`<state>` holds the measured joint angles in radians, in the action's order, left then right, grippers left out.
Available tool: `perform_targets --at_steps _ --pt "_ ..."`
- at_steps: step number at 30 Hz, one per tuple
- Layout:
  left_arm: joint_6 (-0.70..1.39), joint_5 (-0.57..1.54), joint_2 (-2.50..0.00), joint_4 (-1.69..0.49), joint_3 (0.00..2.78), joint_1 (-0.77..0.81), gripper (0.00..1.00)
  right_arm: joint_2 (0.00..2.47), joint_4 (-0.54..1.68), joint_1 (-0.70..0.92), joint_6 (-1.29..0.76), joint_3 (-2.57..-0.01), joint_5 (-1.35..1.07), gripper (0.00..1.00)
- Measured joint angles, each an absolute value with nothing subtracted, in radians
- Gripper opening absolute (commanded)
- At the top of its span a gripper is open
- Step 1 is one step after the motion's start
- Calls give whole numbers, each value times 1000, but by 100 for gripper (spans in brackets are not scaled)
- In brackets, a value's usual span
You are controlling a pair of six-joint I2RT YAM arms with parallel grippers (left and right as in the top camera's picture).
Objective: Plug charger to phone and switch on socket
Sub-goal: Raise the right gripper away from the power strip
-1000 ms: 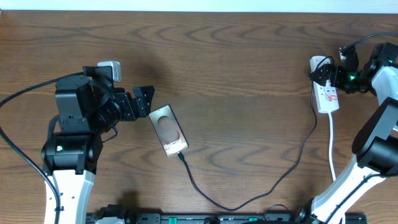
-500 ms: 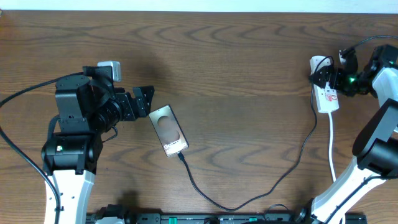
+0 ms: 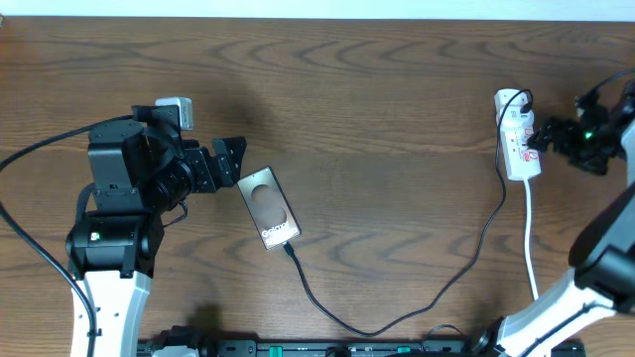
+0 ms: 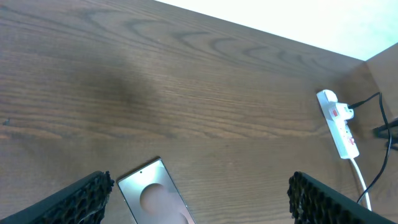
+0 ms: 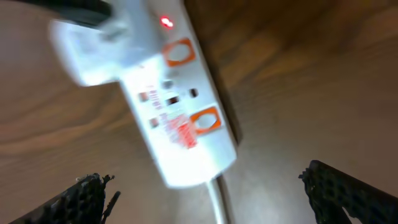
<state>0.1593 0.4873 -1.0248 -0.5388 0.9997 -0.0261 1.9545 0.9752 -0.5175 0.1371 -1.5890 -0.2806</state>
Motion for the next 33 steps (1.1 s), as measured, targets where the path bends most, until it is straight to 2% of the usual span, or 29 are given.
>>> perform_targets --at_steps 11,33 --pt "159 487 -1025 -539 1000 -26 92 1562 987 -513 131 -1595 -363 99" --pt "160 487 -1025 -539 1000 -26 92 1530 988 -513 131 -1595 -370 99"
